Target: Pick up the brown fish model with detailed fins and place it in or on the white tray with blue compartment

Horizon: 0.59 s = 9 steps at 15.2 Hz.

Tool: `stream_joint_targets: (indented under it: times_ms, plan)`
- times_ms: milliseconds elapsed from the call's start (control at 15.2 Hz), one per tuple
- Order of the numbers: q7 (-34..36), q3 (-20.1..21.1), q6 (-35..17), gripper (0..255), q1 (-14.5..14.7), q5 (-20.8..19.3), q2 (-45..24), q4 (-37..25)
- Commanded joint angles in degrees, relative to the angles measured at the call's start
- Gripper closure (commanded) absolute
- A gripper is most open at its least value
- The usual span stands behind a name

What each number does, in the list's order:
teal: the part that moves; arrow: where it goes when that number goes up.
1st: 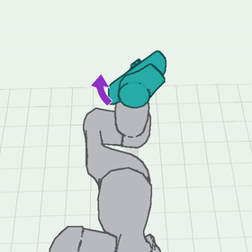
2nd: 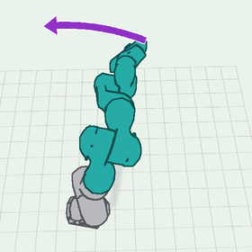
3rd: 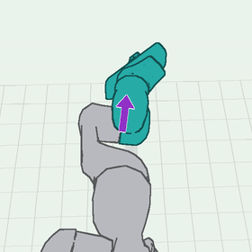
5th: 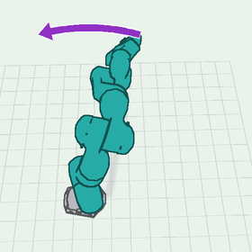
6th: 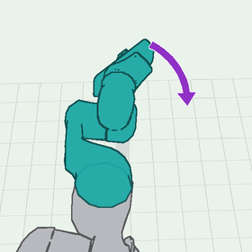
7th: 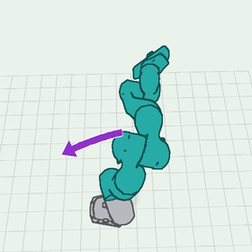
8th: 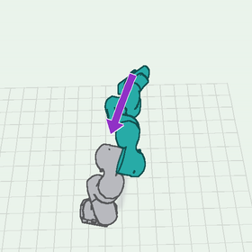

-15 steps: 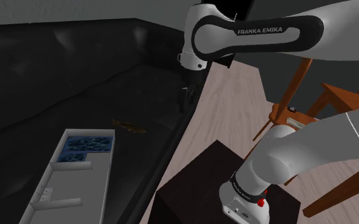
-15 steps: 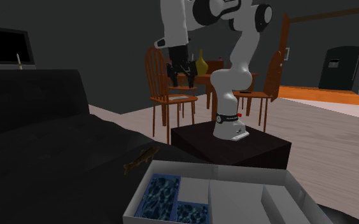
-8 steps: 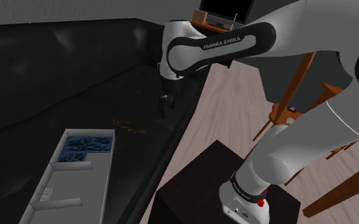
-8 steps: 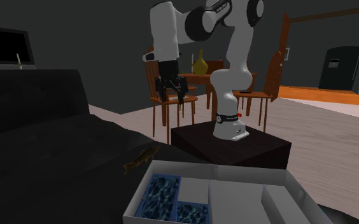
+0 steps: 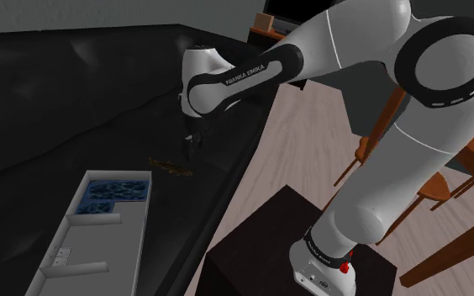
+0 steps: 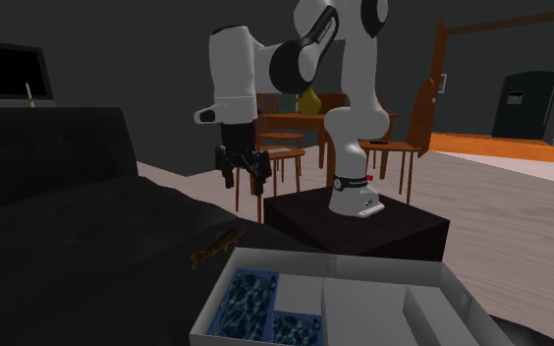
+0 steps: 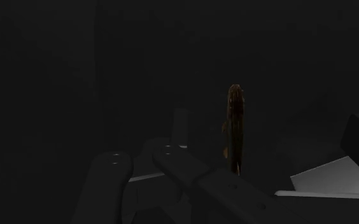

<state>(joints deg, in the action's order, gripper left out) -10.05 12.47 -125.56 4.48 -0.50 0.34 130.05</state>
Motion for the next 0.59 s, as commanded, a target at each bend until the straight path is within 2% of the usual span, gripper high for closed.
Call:
stream_joint_targets:
  times_ms: [0, 330, 528]
  plan:
    - [0.49, 0.49, -2.12, 0, 0.48, -1.56, -4.04, -2.42]
    - [1.87, 0.79, -5.91, 0, 2.24, -6.19, -14.82, -10.44]
    - [2.27, 0.56, -7.56, 0, 2.63, -7.1, -17.02, -11.08]
